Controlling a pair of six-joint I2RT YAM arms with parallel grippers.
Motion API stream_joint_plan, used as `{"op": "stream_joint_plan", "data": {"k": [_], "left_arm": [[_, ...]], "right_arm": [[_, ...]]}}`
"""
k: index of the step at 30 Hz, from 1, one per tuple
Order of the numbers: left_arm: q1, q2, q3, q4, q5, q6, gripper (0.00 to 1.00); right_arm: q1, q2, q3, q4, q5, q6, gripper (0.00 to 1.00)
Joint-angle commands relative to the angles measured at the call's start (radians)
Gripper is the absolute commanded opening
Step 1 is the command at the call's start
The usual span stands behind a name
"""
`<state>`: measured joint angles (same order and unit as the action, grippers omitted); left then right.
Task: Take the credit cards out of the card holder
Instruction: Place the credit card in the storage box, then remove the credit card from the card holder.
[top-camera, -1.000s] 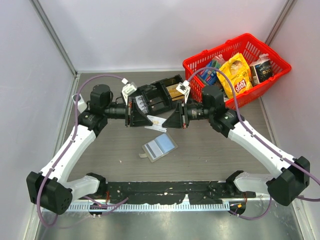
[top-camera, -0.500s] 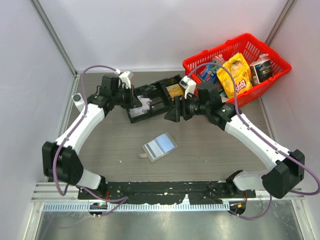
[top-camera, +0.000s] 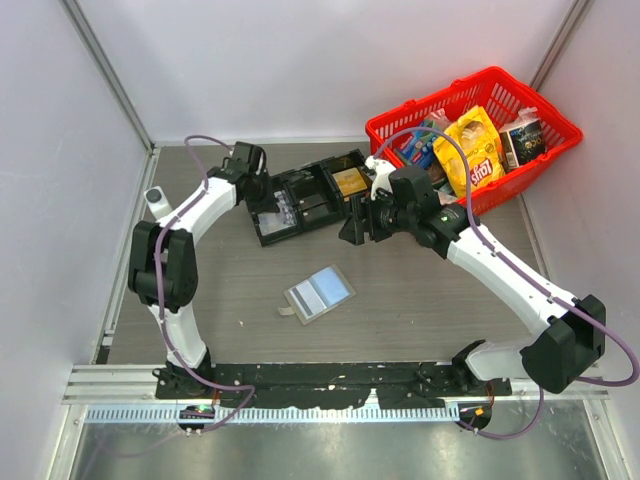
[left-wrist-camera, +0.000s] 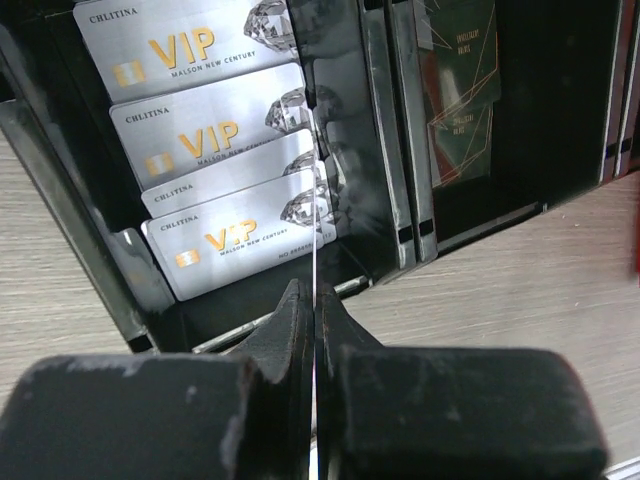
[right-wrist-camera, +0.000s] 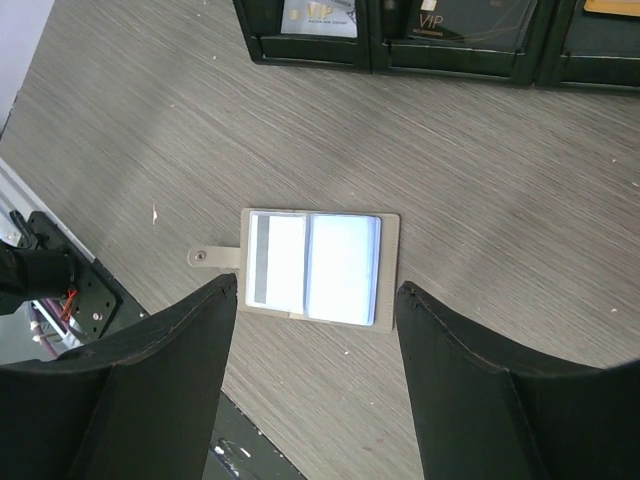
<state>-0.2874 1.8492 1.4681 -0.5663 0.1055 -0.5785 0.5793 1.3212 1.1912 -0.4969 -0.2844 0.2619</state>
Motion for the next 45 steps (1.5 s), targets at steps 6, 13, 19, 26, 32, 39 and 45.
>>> {"op": "stream_joint_plan", "data": {"k": [6,13,19,26,32,39,45], "left_arm": [[0.011,0.038,0.034,0.040,0.033,-0.116,0.17],[0.011,-0.027,0.031,-0.027,-0.026,-0.078,0.35],[0.011,-0.119,-0.025,-0.046,-0.029,-0.069,0.40],[0.007,-0.290,-0.161,-0.055,-0.003,-0.064,0.41],[-0.047,-0.456,-0.354,-0.049,0.048,-0.086,0.45],[-0.174,-0.551,-0.590,0.022,0.083,-0.173,0.45],[-0.208,-0.579,-0.742,0.112,0.115,-0.247,0.42]], "right_arm": [[-0.001,-0.031,0.016,0.006,0.056,-0.021,0.70],[-0.001,-0.027,-0.004,0.004,0.076,-0.010,0.70],[-0.001,-0.030,-0.021,0.000,0.102,0.003,0.70],[0.002,-0.037,-0.050,-0.009,0.123,0.008,0.70],[0.074,-0.004,-0.071,0.001,0.198,0.023,0.70],[0.292,0.130,-0.029,0.006,0.422,0.022,0.70],[0.398,0.258,0.034,0.008,0.487,0.043,0.69]]}}
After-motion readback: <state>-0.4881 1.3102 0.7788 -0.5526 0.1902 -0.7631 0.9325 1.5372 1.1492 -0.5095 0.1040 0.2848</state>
